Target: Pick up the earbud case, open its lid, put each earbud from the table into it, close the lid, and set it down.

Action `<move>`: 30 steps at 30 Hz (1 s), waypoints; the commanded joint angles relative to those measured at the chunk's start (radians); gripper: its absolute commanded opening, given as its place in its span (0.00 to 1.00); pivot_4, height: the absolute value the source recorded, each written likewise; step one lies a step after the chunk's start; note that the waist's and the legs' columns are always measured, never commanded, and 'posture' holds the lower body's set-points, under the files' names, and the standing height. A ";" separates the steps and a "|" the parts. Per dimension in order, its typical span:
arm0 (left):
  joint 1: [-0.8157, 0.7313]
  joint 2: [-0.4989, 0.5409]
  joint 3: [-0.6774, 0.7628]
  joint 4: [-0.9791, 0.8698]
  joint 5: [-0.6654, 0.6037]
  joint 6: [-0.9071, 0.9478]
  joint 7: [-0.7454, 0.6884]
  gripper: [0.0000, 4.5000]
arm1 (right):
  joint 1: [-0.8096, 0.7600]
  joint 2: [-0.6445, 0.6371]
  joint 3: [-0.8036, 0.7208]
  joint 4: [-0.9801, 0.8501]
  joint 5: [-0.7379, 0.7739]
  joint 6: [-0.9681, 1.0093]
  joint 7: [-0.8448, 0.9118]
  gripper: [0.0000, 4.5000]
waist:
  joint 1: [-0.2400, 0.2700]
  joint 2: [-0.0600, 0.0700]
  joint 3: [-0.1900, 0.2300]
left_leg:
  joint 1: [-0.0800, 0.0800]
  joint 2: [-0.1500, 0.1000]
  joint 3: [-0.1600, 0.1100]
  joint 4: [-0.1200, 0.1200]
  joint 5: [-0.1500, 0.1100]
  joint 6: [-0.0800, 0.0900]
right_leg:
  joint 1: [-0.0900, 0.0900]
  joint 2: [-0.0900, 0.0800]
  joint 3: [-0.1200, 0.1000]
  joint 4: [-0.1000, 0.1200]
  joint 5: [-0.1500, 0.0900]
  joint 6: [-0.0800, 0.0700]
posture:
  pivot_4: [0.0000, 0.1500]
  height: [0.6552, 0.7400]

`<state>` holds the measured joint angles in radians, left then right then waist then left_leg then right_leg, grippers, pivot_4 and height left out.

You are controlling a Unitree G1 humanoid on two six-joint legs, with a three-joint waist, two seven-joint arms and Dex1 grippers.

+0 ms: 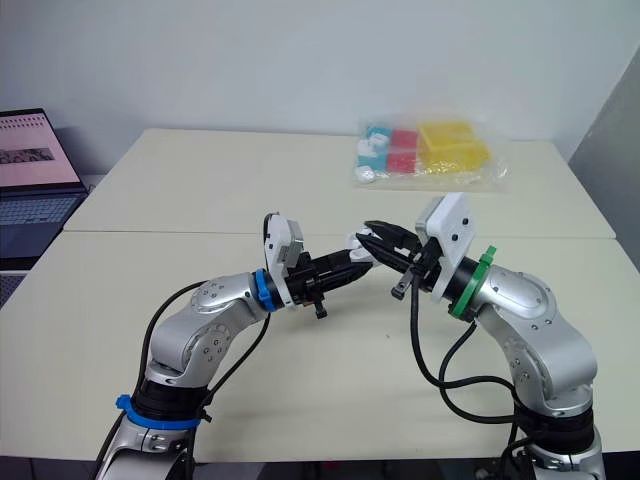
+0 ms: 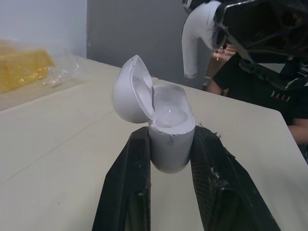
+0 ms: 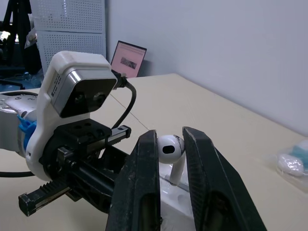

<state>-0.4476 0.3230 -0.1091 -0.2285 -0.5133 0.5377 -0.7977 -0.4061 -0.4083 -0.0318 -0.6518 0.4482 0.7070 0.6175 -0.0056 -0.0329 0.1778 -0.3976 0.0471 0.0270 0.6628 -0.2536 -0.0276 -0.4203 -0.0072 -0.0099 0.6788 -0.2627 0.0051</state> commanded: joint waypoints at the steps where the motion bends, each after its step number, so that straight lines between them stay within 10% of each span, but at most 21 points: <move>1: -0.010 0.002 0.015 -0.055 -0.026 -0.004 -0.001 0.17 | -0.011 -0.003 0.002 -0.006 -0.013 -0.044 -0.031 0.08 | 0.000 0.000 0.000 | 0.000 0.000 0.000 0.000 0.000 0.000 | 0.000 0.000 0.000 0.000 0.000 0.000 | 1.00 0.97; 28: -0.007 0.027 0.004 -0.065 -0.030 -0.018 -0.014 0.17 | 0.123 -0.086 0.076 0.022 -0.053 -0.143 -0.021 0.08 | 0.001 0.000 0.000 | 0.000 0.000 0.000 0.000 0.000 0.000 | 0.000 0.000 0.000 0.000 0.000 0.000 | 1.00 0.97; 30: -0.005 0.029 0.002 -0.066 -0.028 -0.021 -0.016 0.17 | 0.117 -0.079 0.066 0.012 -0.025 -0.121 -0.028 0.25 | 0.001 0.000 0.000 | 0.000 0.000 0.000 0.000 0.000 0.000 | 0.000 0.000 0.000 0.000 0.000 0.000 | 1.00 0.97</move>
<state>-0.4371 0.3525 -0.1220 -0.2485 -0.5287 0.5427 -0.8084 -0.2937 -0.4879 0.0404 -0.6076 0.3859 0.5604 0.5884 -0.0049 -0.0330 0.1778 -0.3977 0.0473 0.0270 0.6626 -0.2536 -0.0276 -0.4204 -0.0072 -0.0100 0.6784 -0.2627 0.0051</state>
